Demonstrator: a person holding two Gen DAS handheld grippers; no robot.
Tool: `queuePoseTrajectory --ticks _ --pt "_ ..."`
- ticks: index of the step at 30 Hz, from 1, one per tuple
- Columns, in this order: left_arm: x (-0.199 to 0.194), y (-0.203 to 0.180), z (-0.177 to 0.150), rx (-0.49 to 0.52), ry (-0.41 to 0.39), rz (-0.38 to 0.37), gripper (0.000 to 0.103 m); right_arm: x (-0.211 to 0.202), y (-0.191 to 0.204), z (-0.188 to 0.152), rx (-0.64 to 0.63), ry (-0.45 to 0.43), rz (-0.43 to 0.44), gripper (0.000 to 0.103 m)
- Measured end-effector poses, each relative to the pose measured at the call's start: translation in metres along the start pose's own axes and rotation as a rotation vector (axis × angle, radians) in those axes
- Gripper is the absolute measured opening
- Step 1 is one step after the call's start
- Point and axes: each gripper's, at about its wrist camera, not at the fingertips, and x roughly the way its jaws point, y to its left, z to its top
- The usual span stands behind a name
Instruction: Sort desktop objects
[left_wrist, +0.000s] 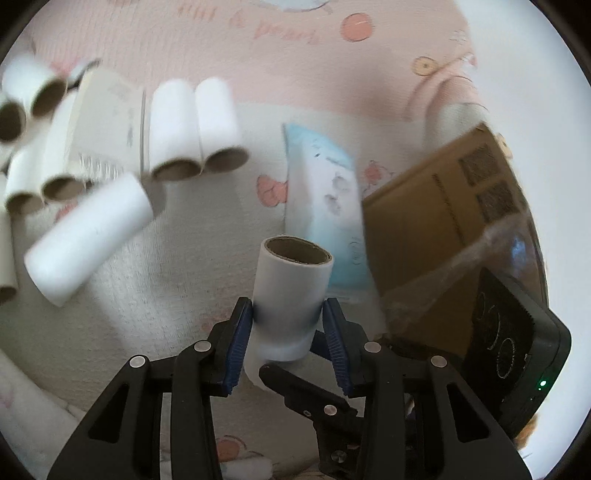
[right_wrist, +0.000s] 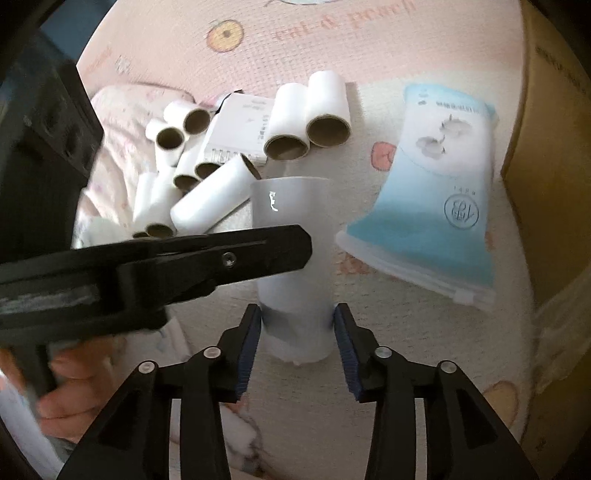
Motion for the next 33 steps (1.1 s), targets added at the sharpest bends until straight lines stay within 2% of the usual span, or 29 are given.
queuePoseTrajectory --ticks 4,9,15,23,26,30,33 --pt "-0.012 -0.005 -0.003 0.034 -0.041 0.011 0.043 -0.010 0.000 0.000 -0.016 -0.071 0.030 0.038" --pt "-0.030 -0.011 -0.002 0.022 -0.083 0.006 0.043 -0.022 0.006 0.003 -0.043 -0.108 0.047 0.038" --pt "-0.052 -0.036 0.002 0.029 -0.135 0.032 0.045 -0.050 0.014 0.004 -0.044 -0.183 0.056 0.037" --pt "-0.068 -0.093 0.012 0.169 -0.159 0.106 0.047 -0.112 0.011 0.003 -0.037 -0.324 0.045 0.037" --pt "-0.075 -0.110 0.016 0.180 -0.169 0.083 0.047 -0.136 0.013 0.003 -0.046 -0.377 0.031 0.037" --pt "-0.085 -0.135 0.020 0.202 -0.181 0.015 0.036 -0.169 0.017 0.002 -0.071 -0.439 0.009 0.037" --pt "-0.090 -0.157 0.023 0.241 -0.204 -0.011 0.035 -0.188 0.020 0.005 -0.081 -0.461 -0.005 0.036"
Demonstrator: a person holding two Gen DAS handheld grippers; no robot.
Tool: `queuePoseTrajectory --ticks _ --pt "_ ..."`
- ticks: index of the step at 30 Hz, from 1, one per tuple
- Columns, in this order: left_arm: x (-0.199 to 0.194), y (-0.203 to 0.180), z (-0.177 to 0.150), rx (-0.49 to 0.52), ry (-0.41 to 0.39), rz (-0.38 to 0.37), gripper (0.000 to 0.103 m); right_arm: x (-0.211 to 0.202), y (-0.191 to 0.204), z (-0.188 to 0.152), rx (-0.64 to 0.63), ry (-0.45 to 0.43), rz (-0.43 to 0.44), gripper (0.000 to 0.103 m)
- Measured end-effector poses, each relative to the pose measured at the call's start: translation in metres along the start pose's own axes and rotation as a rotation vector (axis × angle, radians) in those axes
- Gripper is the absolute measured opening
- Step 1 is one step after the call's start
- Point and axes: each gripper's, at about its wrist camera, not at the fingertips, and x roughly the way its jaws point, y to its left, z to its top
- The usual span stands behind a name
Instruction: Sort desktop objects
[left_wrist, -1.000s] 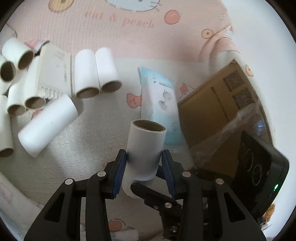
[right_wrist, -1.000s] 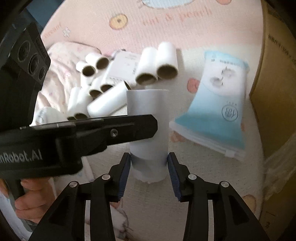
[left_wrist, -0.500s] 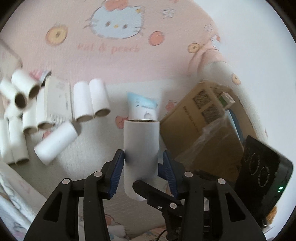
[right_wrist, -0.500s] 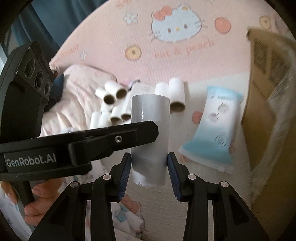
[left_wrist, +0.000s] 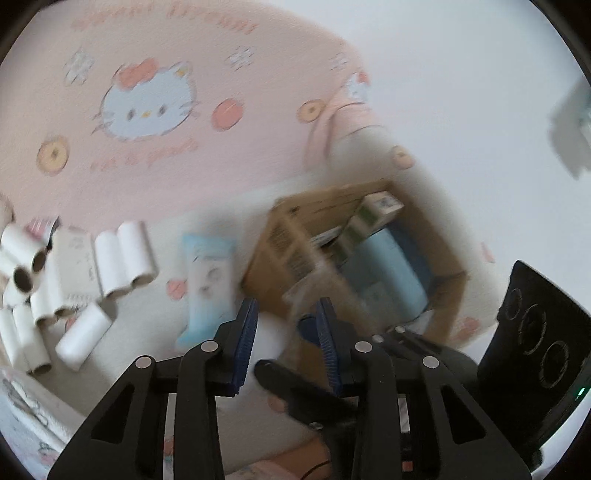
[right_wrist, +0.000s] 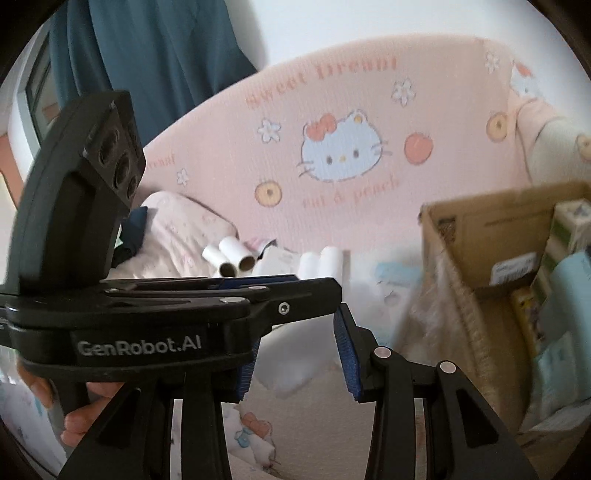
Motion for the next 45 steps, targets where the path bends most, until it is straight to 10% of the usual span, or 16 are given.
queuePoseTrajectory --ticks 5,12,45 --pt "0.011 -0.018 0.004 0.094 0.038 0.071 0.035 -0.016 -0.010 0.008 -0.018 0.017 -0.062 0.036" --pt "0.006 0.023 -0.012 -0.069 0.061 0.050 0.037 -0.041 -0.020 -0.009 0.019 0.026 -0.068 0.037" --pt "0.051 0.140 -0.138 -0.403 0.301 0.189 0.048 0.072 -0.003 -0.130 0.093 0.456 -0.087 0.037"
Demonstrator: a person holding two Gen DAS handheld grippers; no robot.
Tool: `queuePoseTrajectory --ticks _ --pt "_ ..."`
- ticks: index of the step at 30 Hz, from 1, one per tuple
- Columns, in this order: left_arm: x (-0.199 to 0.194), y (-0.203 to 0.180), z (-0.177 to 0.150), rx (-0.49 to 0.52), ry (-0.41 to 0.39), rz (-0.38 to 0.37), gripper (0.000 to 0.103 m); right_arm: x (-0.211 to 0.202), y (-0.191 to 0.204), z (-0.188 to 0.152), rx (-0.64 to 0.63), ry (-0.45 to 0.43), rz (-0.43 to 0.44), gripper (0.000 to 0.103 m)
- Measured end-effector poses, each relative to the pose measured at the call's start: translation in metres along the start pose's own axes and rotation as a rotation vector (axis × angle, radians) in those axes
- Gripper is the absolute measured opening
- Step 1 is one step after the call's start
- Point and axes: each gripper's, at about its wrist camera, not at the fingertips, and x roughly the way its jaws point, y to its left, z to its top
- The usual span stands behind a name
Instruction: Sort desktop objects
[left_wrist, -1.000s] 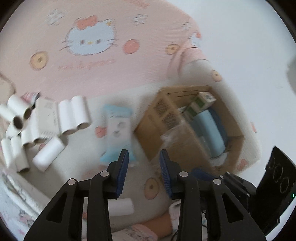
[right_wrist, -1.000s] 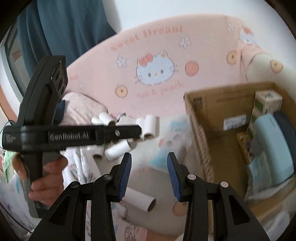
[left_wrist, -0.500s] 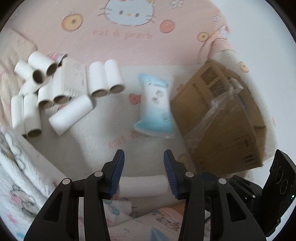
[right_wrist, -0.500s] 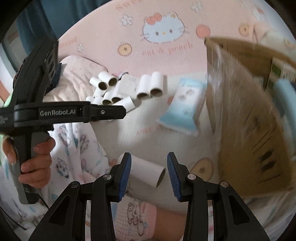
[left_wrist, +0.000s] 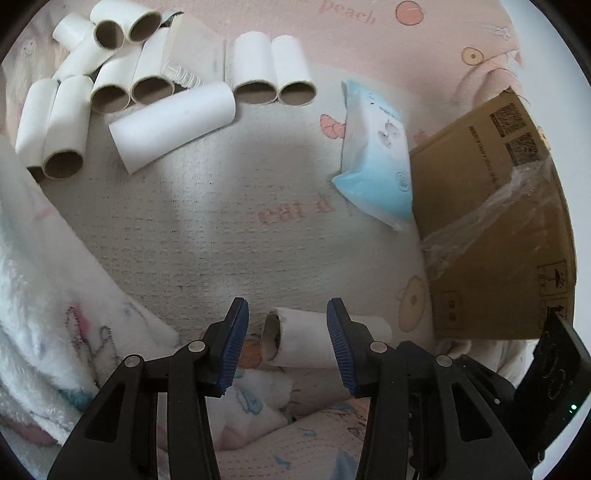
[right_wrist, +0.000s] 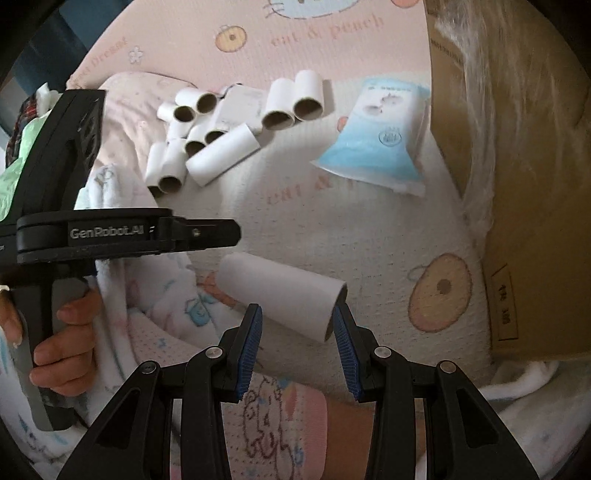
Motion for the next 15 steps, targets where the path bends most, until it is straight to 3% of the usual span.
queuePoseTrajectory --ticks 5,15 --pt "0.017 -0.005 -0.001 0.020 0.057 0.015 0.048 0.017 -0.007 0.000 0.032 0.048 0.012 0.037" --pt "0.030 -0.003 0.004 -0.012 0.128 -0.055 0.048 0.029 -0.006 0.004 0.025 0.066 0.038 0.037"
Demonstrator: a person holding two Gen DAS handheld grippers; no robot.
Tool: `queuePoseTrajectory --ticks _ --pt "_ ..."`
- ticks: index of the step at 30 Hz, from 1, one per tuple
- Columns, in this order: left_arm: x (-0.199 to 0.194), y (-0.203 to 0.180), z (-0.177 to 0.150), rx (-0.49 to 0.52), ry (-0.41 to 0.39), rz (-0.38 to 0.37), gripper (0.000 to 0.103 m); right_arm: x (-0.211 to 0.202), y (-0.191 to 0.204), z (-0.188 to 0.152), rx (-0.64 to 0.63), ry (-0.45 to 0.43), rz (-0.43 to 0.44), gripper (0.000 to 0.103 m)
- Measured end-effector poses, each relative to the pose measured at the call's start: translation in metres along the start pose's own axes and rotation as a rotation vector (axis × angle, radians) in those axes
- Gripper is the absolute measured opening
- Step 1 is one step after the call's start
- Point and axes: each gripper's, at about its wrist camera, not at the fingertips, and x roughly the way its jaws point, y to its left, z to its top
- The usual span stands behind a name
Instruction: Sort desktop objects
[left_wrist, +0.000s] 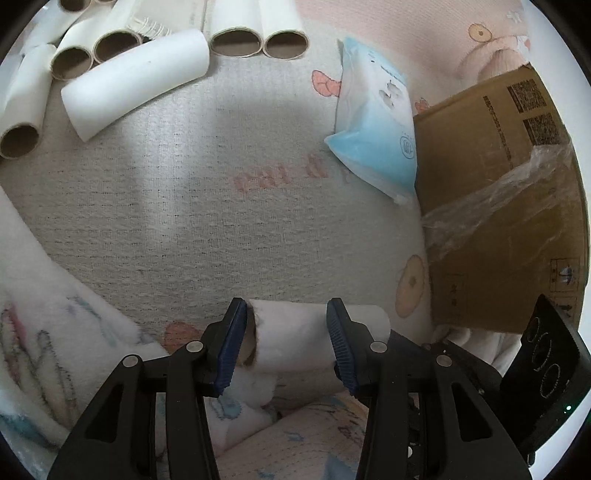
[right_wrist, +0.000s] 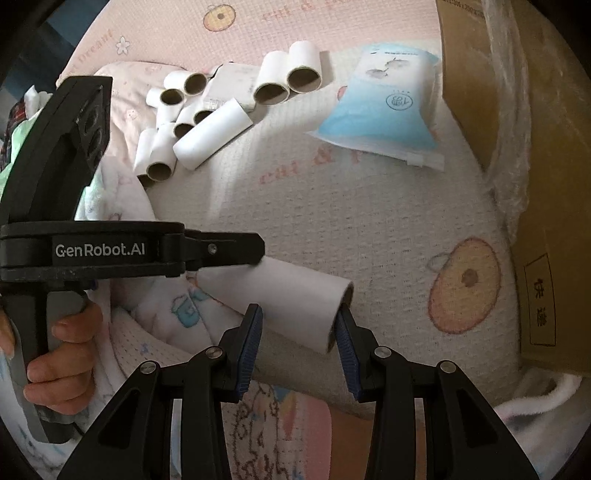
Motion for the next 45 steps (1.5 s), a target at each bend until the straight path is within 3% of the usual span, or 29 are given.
queuePoseTrajectory --ticks 5,13,16,20,21,24,27,31,36,43,45 --pt "-0.008 -0.003 0.006 -0.001 -0.020 -0.022 0.048 -0.002 0.001 0.009 -0.018 -0.021 -0.023 0.037" --pt "-0.019 -0.012 0.037 0.051 -0.121 0.012 0.048 -0.003 0.001 0.040 -0.051 -0.083 -0.067 0.037" --pt "-0.008 -0.012 0.048 0.059 -0.112 0.032 0.049 0.004 -0.002 0.048 -0.047 -0.079 -0.065 0.037" --pt "0.005 0.012 0.053 -0.046 -0.076 -0.049 0.067 0.018 -0.010 0.050 -0.011 -0.042 -0.065 0.037" --pt "0.010 0.023 0.054 -0.098 -0.052 -0.068 0.081 0.017 -0.012 0.049 -0.004 -0.050 -0.054 0.037" --pt "0.010 0.041 0.053 -0.168 -0.048 -0.146 0.081 0.019 -0.019 0.047 0.034 -0.035 -0.016 0.037" --pt "0.011 0.034 0.046 -0.084 -0.082 -0.130 0.084 0.023 -0.020 0.046 0.025 -0.025 -0.061 0.037" --pt "0.014 0.032 0.048 -0.080 -0.063 -0.124 0.087 0.023 -0.018 0.042 -0.002 -0.016 -0.069 0.037" --pt "0.012 0.027 0.049 -0.103 -0.062 -0.095 0.086 0.002 -0.013 0.040 -0.058 -0.069 -0.121 0.037" --pt "-0.001 0.037 0.036 -0.168 -0.079 -0.170 0.055 -0.021 -0.013 0.046 -0.060 -0.137 -0.111 0.037" --pt "-0.003 0.035 0.035 -0.155 -0.080 -0.166 0.052 -0.018 -0.010 0.048 -0.078 -0.130 -0.115 0.037"
